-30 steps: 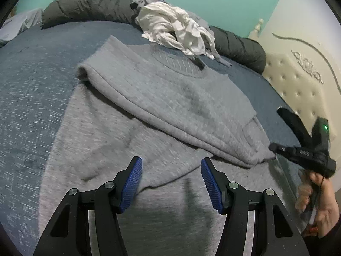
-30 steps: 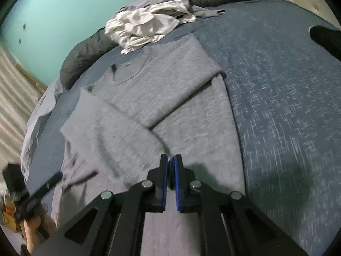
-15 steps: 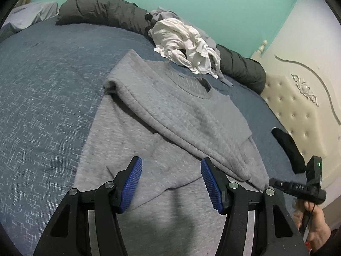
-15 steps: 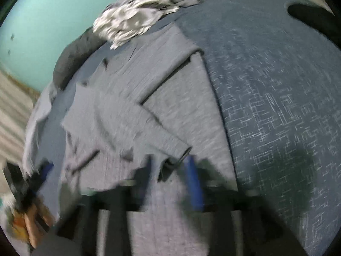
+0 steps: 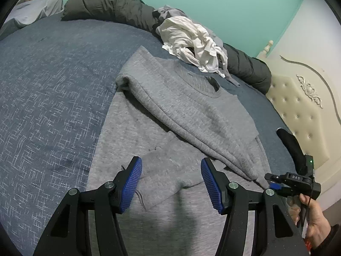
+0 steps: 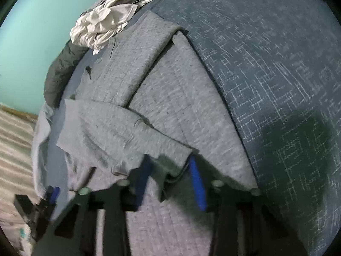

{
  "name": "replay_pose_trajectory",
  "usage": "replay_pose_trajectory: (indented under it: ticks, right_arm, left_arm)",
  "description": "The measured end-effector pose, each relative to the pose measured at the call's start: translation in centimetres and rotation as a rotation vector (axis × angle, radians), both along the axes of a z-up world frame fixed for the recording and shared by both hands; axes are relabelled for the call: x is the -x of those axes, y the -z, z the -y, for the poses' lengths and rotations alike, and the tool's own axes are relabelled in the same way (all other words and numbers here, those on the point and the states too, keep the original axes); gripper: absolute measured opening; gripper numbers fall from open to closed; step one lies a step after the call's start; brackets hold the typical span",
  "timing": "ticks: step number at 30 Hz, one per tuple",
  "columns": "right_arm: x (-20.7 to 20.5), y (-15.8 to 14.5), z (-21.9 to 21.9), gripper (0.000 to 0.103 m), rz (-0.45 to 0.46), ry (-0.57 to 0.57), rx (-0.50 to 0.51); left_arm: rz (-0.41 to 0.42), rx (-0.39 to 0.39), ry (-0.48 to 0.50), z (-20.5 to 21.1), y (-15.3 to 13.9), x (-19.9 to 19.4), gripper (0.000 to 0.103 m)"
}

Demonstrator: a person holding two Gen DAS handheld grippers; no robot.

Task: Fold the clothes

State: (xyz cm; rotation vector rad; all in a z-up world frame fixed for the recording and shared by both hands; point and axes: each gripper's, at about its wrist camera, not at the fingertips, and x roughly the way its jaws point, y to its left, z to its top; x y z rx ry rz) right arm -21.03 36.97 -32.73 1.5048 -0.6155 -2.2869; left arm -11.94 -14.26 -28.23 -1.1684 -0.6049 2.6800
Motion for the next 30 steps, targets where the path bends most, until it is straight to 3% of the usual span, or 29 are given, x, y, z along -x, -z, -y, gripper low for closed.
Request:
replay_pose_trajectory:
  ticks: [3, 7, 14, 25, 30]
  right_arm:
    - [-0.1, -0.5, 0.1, 0.005, -0.023, 0.001, -0.003]
    - [-0.2, -1.3, 0.3, 0.004, -0.054, 0.001, -0.007]
    - [-0.6, -6.5, -1.9, 0.004, -0.166, -0.001, -0.015]
    - [0.3, -3.9, -5.7, 0.004, -0.123, 0.099, -0.062]
    - [0.8, -3.4, -6.1, 0.004, -0.131, 0.088, -0.075]
  left_arm:
    - [0.001, 0.001, -0.002, 0.2, 0.0, 0.0, 0.062]
    - [0.003, -0.001, -0.014, 0.8, 0.1, 0.1, 0.062]
    - [0.01, -0.011, -0.047, 2.3, 0.2, 0.1, 0.062]
    - [0.026, 0.069, -0.092, 5.2, 0.1, 4.3, 0.062]
    - [0.07, 0.154, -0.099, 5.8, 1.2, 8.4, 0.061]
